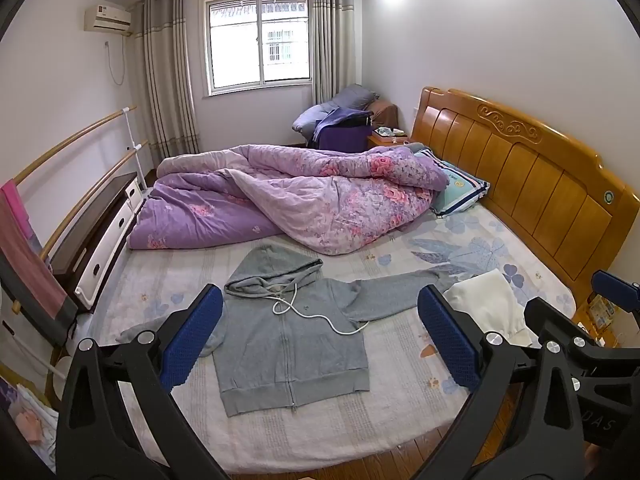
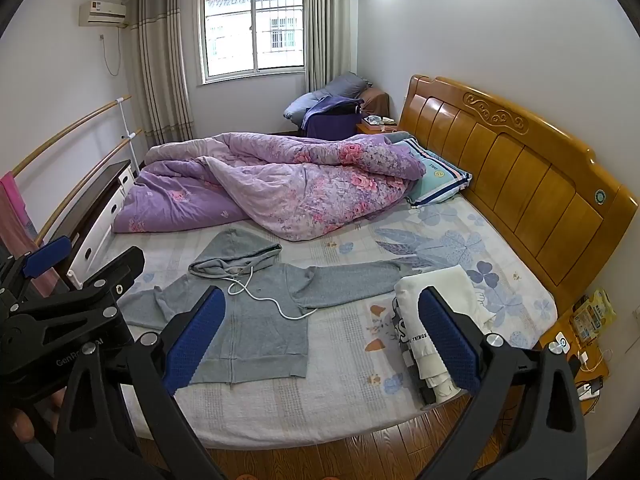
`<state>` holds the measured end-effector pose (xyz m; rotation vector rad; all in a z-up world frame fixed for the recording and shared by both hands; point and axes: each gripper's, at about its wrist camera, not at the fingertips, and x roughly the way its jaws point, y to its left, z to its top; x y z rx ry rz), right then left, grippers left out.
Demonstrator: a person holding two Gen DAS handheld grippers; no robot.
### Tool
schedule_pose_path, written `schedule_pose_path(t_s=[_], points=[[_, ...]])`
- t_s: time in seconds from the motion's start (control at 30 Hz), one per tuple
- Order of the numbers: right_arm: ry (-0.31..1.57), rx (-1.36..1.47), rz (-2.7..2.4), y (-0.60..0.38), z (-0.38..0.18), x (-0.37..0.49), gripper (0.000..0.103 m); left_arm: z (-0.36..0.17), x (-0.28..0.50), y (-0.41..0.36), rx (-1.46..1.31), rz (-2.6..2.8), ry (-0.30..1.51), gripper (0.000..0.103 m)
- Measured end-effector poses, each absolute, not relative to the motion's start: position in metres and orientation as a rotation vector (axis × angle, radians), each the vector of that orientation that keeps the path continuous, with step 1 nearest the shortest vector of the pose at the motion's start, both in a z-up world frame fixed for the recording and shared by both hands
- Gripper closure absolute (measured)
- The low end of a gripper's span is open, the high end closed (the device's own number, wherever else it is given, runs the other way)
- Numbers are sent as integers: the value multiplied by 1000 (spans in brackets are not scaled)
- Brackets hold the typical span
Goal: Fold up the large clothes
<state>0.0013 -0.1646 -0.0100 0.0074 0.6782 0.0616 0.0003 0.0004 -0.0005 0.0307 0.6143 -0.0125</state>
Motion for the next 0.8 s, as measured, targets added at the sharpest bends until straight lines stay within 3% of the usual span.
schedule_pose_path(t_s=[0.8], points=[[679, 6, 60, -164, -9, 2, 9, -6, -1, 3, 28, -15, 616, 5]])
